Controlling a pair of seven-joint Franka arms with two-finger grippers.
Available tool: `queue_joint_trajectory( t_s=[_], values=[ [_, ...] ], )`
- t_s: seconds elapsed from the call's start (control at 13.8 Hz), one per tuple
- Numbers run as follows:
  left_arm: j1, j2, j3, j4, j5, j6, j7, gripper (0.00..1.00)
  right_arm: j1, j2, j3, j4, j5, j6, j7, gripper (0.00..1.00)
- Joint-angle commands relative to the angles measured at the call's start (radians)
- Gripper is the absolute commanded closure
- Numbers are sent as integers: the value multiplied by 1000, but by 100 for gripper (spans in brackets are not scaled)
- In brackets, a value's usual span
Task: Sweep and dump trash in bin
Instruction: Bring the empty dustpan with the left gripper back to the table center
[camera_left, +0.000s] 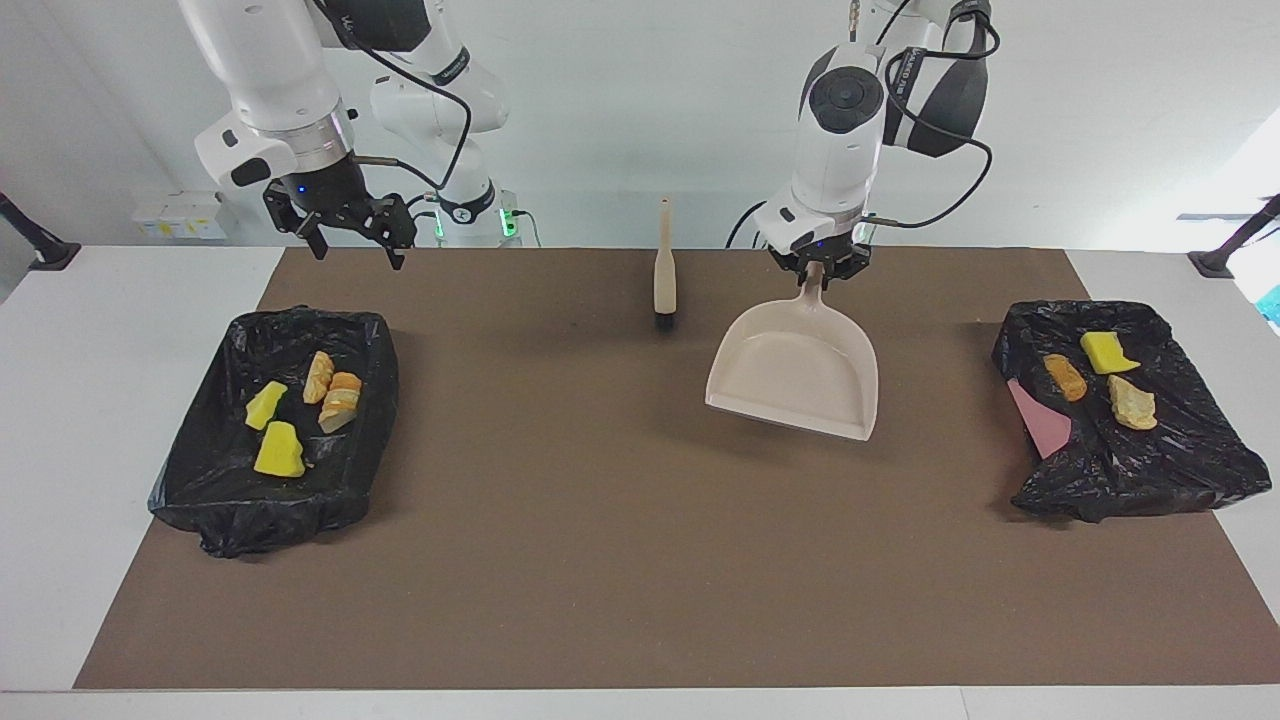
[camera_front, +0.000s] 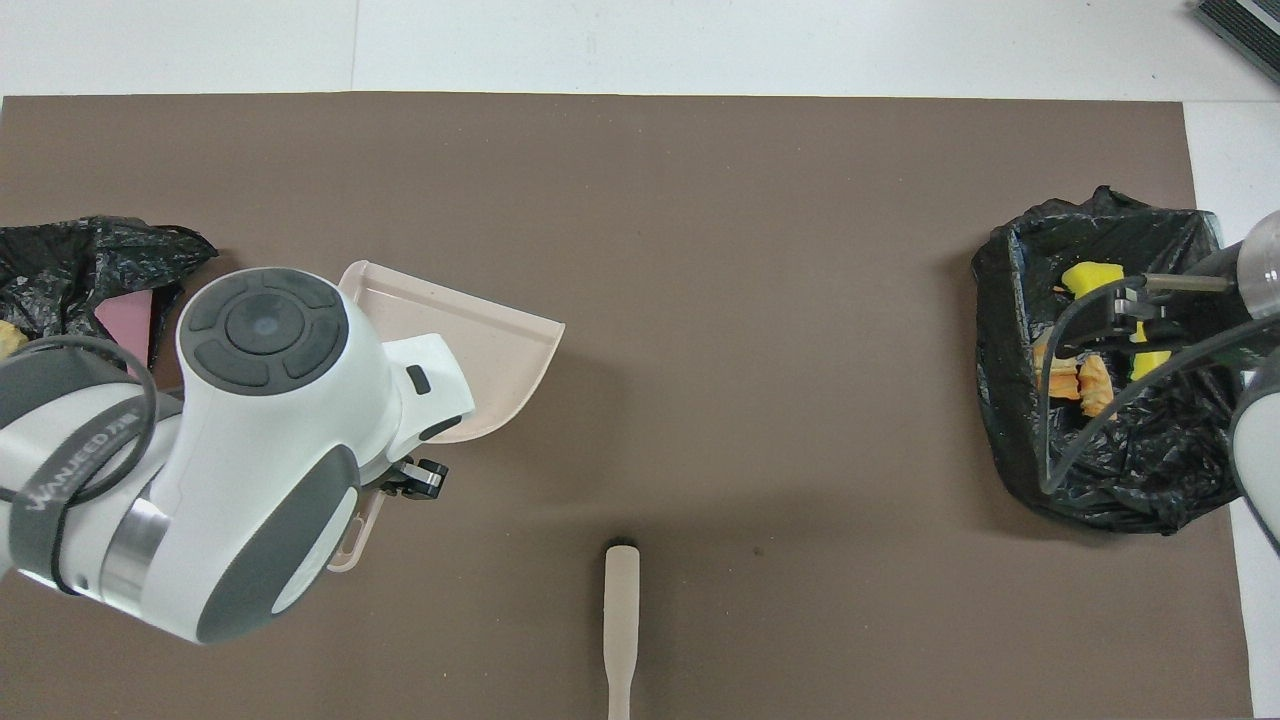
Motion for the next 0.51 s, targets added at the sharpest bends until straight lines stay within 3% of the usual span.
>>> queue_joint_trajectory(
  t_s=[0.0,0.43],
  values=[
    [-55,42,9,9,-49,80,-90,100,-16,-23,6,-23,20,-10,-38,0],
    [-102,186,-26,29,-111,294,-250,100,-23,-23,6,-23,20,-10,-39,0]
  ],
)
